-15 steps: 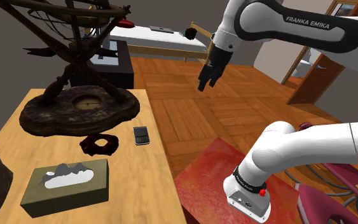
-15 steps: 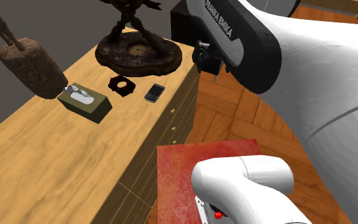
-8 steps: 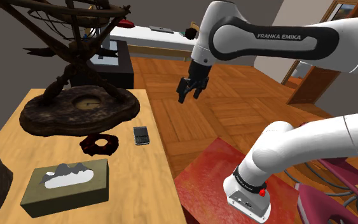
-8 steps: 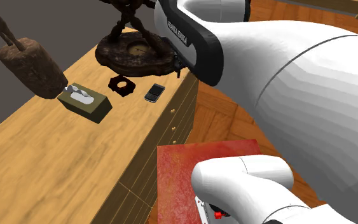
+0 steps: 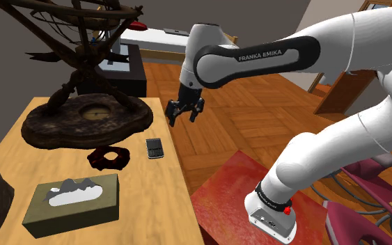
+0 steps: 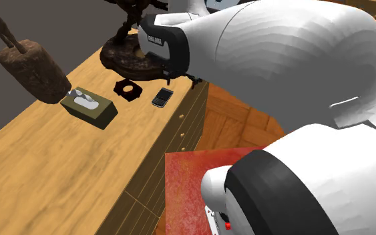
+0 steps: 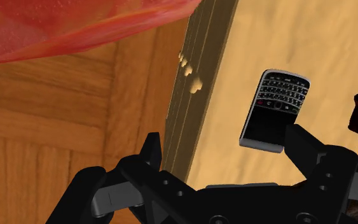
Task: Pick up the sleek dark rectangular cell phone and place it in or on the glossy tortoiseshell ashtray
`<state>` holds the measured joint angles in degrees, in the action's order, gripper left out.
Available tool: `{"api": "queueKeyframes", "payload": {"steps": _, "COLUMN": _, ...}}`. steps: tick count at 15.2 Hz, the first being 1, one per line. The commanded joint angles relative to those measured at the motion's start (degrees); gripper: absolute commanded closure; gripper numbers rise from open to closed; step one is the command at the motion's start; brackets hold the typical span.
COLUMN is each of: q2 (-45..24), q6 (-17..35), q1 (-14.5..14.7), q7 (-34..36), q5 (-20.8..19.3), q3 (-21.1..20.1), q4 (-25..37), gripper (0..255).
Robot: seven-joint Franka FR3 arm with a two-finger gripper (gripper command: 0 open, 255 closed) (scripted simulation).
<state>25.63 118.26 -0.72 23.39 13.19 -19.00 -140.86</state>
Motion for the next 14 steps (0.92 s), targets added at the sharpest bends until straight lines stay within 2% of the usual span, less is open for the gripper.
{"api": "queueKeyframes", "payload": {"steps": 1, "q2": -3.9, "q6": 3.1, "q1": -0.2, "q7": 4.1, "q5": 0.0, "q3": -2.5, "q4": 0.9, "gripper": 0}}
{"api": "queueKeyframes", "payload": {"steps": 5, "q2": -13.2, "q6": 8.3, "q1": -1.2, "q7": 12.4, "q5": -2.4, "q3": -6.7, "q4": 4.5, "gripper": 0}}
{"api": "queueKeyframes", "payload": {"steps": 8, "q2": -20.8, "q6": 11.6, "q1": -1.7, "q7": 19.3, "q5": -5.9, "q3": -9.1, "q4": 8.0, "gripper": 0}}
{"api": "queueKeyframes", "payload": {"steps": 14, "q2": -24.6, "q6": 16.0, "q1": -1.5, "q7": 21.3, "q5": -7.8, "q3": -9.5, "q4": 7.1, "gripper": 0}}
